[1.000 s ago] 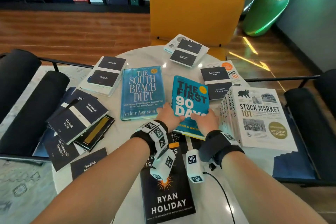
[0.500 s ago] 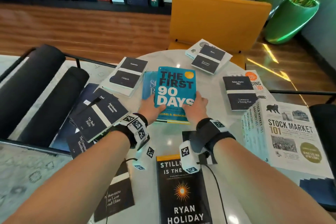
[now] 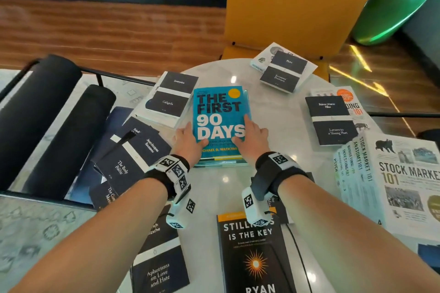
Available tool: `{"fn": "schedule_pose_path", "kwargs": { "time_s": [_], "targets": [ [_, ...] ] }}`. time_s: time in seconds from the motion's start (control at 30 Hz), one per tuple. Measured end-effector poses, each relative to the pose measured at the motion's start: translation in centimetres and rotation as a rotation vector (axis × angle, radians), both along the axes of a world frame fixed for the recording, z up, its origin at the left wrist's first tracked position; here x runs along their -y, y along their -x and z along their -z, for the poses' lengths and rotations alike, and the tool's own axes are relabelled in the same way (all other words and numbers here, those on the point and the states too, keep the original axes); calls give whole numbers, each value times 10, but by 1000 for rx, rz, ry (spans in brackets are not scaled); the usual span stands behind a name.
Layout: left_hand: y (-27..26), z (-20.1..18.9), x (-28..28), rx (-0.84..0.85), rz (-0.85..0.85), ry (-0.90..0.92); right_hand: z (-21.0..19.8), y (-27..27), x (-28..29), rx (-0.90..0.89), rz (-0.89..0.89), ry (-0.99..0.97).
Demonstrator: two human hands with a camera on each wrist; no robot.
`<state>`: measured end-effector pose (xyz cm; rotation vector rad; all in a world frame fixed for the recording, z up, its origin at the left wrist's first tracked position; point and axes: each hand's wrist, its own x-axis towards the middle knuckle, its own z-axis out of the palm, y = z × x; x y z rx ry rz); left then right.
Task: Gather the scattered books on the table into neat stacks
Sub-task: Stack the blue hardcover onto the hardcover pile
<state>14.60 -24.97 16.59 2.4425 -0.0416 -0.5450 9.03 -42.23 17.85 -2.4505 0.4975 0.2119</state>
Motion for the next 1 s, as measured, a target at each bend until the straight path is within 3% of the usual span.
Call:
{"fn": "schedule_pose_path", "kwargs": {
  "time_s": [0.1, 0.27, 0.57, 1.0],
  "targets": [
    [4, 4, -8, 22, 99, 44, -6, 9, 6, -50, -93, -49],
    [16, 1, -19, 68, 301, -151, -3, 27, 9, -126, -249, 12],
    [16, -5, -21, 126, 305, -132, 0, 36, 5, -41, -278, 165],
    [-11, 1, -9, 105, 321, -92, -3, 28, 9, -32, -204, 196]
  ]
}}
